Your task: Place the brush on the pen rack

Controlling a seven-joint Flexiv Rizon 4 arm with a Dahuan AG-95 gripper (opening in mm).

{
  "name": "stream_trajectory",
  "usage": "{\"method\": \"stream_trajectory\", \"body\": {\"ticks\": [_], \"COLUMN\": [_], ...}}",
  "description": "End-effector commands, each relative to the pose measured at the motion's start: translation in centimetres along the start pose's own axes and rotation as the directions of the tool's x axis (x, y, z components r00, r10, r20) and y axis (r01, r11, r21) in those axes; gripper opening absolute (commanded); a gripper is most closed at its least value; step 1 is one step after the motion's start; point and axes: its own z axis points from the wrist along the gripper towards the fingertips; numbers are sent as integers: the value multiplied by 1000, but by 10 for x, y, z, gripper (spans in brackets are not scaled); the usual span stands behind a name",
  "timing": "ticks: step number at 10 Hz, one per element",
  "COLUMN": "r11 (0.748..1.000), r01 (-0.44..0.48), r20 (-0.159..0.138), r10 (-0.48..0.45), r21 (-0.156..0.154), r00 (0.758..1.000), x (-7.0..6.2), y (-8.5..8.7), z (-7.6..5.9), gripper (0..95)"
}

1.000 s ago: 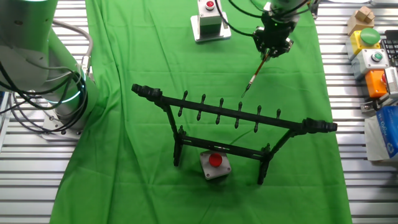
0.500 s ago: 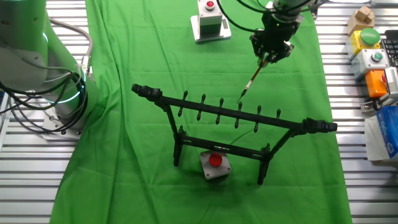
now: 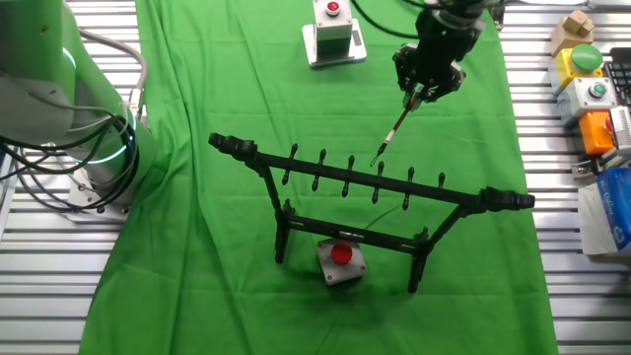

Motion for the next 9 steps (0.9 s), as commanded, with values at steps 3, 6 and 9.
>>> {"method": "stream_trajectory", "body": {"ticks": [3,6,9], "r11": [999,999,998], "r01": [45,41,14], "r20": [-17,-15,10], "r10": [-45,-41,-15], "r21": [9,15,56], "r00": [999,999,1000], "x": [12,12,12], "y": [6,6,6], "z": [-3,-3,-3], "gripper": [0,0,0]}}
